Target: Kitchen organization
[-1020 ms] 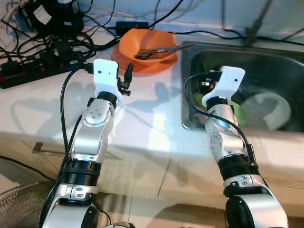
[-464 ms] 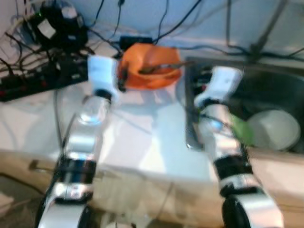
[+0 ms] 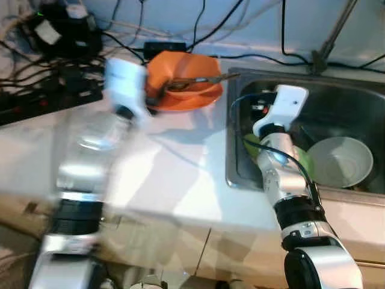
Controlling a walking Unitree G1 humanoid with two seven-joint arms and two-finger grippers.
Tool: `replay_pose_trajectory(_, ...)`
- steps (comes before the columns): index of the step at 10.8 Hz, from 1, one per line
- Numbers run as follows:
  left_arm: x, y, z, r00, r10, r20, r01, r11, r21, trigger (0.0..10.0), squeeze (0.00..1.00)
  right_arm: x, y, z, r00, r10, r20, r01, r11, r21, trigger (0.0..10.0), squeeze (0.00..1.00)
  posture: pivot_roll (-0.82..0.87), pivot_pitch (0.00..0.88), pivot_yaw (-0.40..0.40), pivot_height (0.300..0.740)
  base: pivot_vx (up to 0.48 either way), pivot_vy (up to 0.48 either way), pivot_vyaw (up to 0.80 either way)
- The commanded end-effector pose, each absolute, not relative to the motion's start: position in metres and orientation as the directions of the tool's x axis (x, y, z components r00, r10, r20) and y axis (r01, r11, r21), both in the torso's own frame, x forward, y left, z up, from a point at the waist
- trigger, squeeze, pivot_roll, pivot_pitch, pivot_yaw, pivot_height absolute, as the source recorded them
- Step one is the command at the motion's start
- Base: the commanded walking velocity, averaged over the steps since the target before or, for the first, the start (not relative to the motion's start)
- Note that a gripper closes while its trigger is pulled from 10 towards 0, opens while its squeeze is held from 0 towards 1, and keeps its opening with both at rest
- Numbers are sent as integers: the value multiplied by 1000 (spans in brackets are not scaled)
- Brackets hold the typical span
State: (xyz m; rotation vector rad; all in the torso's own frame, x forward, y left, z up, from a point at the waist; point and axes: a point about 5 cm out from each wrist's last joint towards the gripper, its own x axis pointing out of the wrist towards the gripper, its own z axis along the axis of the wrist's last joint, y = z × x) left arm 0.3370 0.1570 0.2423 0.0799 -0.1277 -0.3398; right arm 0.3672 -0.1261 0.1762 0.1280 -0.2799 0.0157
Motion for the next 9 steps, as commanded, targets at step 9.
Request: replay_pose_trajectory(9,349,149,206,806,-519,-284,554,831,54,10000,0,365,-121,178,957,-17,291,-26,989,143,10000,0,115,46,36,740,0,0,0)
